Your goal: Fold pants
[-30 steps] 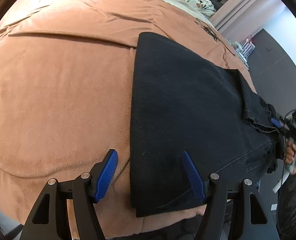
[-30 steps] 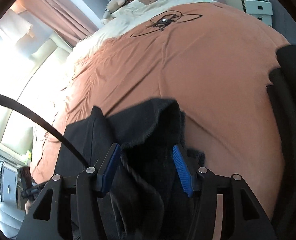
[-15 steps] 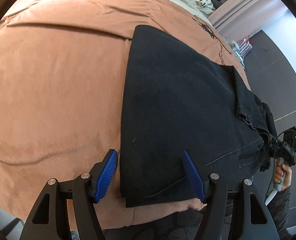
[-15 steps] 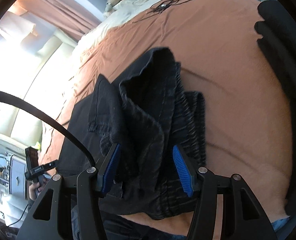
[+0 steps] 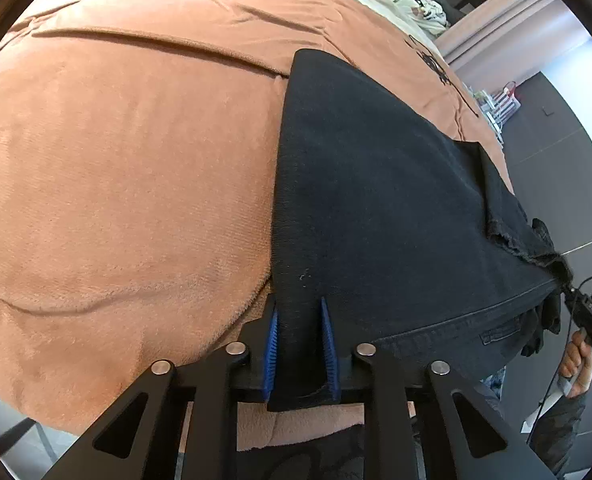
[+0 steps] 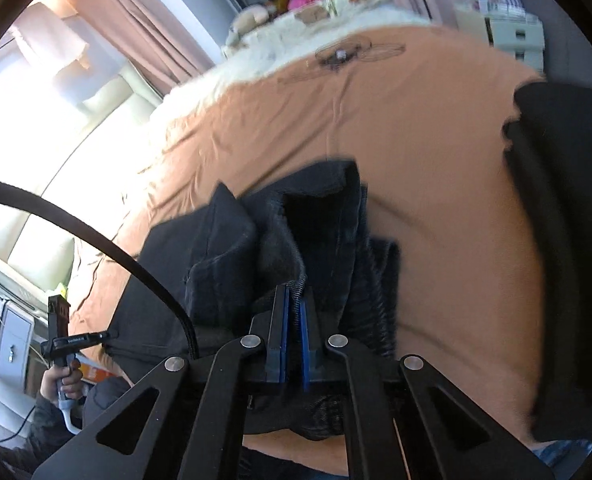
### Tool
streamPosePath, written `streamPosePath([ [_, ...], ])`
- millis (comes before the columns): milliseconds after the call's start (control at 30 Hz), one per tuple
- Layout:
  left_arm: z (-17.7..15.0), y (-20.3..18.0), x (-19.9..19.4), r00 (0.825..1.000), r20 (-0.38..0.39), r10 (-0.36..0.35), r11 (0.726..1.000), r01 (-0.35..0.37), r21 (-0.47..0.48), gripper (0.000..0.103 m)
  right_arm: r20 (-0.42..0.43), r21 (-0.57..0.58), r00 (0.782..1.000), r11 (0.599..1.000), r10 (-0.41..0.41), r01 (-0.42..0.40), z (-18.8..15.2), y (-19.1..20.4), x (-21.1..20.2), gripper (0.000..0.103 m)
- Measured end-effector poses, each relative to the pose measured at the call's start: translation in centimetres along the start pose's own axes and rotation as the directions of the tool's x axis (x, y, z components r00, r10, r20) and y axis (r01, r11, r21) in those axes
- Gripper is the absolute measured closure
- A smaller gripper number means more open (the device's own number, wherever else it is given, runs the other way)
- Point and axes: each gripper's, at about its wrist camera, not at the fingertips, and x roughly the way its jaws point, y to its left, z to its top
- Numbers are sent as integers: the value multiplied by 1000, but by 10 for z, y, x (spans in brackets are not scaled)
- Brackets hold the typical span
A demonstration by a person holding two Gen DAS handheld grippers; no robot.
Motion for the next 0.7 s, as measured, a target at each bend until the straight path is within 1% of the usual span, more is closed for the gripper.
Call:
streamPosePath([
  [67, 0, 0, -3, 1000, 5, 7, 1000, -7, 6, 86, -5, -28, 1000, 1000, -13, 13, -5, 3, -6, 101],
  [100, 0, 0, -5, 1000, 7, 7, 1000, -7, 5, 87, -16, -43, 999, 999, -28, 27, -13, 3, -7, 101],
  [200, 0, 1, -7, 1000, 11, 4, 1000, -4, 5, 88, -78, -73, 994, 995, -77, 71, -39, -1, 0, 101],
  [233, -1, 2, -8, 1000, 12, 6, 1000, -6, 8, 88, -99, -73, 991, 994, -93, 86, -48, -4, 5, 101],
  [300, 0, 3, -9, 1000, 9, 9, 1000, -9, 11, 88, -127, -50, 987, 994, -99, 93, -62, -14, 11, 101],
  [367, 1, 3, -10, 1000, 8, 8, 1000, -8, 8, 88, -145, -11, 986, 997, -79, 78, -71, -22, 14, 101],
  [433, 2, 4, -10, 1000, 6, 5, 1000, -5, 4, 88, -136, 9, 988, 997, -77, 79, -71, -25, 10, 101],
  [467, 3, 4, -10, 1000, 2, 2, 1000, -2, 4, 88, -123, 10, 987, 994, -104, 106, -69, -25, 4, 98],
  [533, 3, 3, -10, 1000, -3, 4, 1000, -4, 9, 87, -101, 28, 988, 992, -117, 120, -65, -25, -7, 93],
  [567, 3, 2, -10, 1000, -3, 6, 1000, -6, 10, 87, -79, 22, 988, 990, -134, 136, -65, -22, -13, 92],
  [600, 1, 4, -11, 1000, -4, 5, 1000, -5, 12, 84, -63, 6, 988, 990, -140, 141, -62, -18, -18, 92],
  [667, 0, 4, -11, 1000, -7, -2, 1000, 2, 14, 76, -42, -21, 991, 992, -125, 124, -58, -8, -20, 92],
  [700, -1, 4, -10, 1000, -7, -10, 1000, 10, 12, 69, -41, -24, 992, 993, -120, 119, -55, -7, -21, 92],
])
